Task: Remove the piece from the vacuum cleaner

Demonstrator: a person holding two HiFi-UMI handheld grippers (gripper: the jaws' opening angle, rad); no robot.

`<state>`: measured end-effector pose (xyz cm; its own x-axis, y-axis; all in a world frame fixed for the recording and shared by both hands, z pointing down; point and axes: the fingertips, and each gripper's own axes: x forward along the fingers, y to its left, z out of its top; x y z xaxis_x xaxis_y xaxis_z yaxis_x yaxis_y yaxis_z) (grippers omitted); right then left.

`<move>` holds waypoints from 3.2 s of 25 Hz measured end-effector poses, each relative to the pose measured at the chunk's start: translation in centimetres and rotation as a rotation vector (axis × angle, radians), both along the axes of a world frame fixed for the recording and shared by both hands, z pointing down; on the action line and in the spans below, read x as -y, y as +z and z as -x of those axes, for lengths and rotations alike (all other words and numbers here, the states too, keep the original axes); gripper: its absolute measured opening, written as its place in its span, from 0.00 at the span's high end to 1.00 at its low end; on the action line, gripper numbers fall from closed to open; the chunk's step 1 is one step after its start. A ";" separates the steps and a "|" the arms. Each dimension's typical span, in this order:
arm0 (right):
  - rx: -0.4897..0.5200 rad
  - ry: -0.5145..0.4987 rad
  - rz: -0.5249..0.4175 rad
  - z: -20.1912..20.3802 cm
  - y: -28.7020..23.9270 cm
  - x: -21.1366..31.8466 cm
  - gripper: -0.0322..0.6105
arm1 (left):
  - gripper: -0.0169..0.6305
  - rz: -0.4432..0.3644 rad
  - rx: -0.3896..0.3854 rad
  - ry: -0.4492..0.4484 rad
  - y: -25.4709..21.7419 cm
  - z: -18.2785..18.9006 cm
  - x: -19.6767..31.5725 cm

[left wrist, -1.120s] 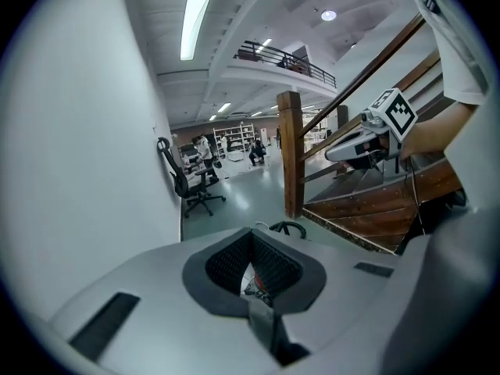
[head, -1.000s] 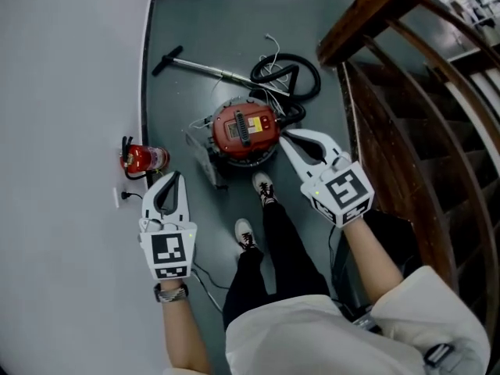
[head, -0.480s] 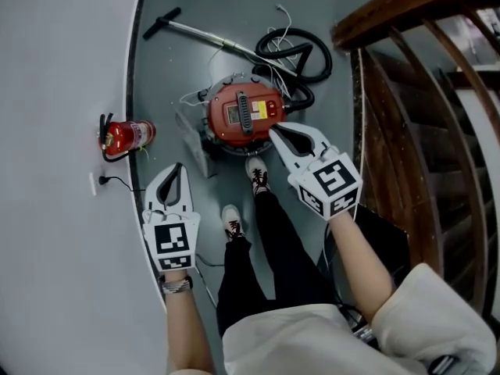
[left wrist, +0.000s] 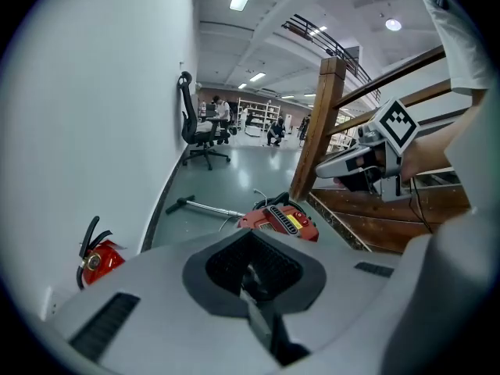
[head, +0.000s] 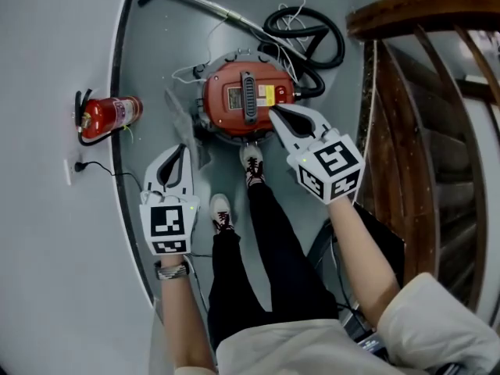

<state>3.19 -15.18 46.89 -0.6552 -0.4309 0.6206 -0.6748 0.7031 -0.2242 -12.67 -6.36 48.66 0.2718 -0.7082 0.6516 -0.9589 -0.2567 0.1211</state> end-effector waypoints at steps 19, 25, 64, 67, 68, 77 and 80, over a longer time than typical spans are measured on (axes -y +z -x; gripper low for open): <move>0.023 -0.043 0.114 -0.5 10.9 1.2 0.90 | 0.89 0.095 0.039 -0.091 12.9 -1.8 1.6; 0.111 -0.015 0.167 -0.8 12.1 1.3 0.77 | 0.84 0.135 0.066 -0.129 14.5 0.9 1.3; 0.208 -0.060 0.248 3.0 16.8 0.5 0.64 | 0.67 0.285 0.057 -0.126 20.6 0.4 1.5; 0.204 -0.056 0.237 3.0 16.8 0.5 0.64 | 0.67 0.288 0.091 -0.130 20.9 0.7 1.5; 0.203 -0.055 0.235 3.1 16.8 0.5 0.64 | 0.67 0.286 0.093 -0.127 20.9 0.7 1.5; 0.193 -0.048 0.204 2.9 16.8 0.5 0.63 | 0.73 0.278 0.097 -0.104 20.8 0.1 1.4; 0.193 -0.045 0.198 3.0 16.8 0.6 0.63 | 0.79 0.271 0.091 -0.112 20.8 -0.2 1.3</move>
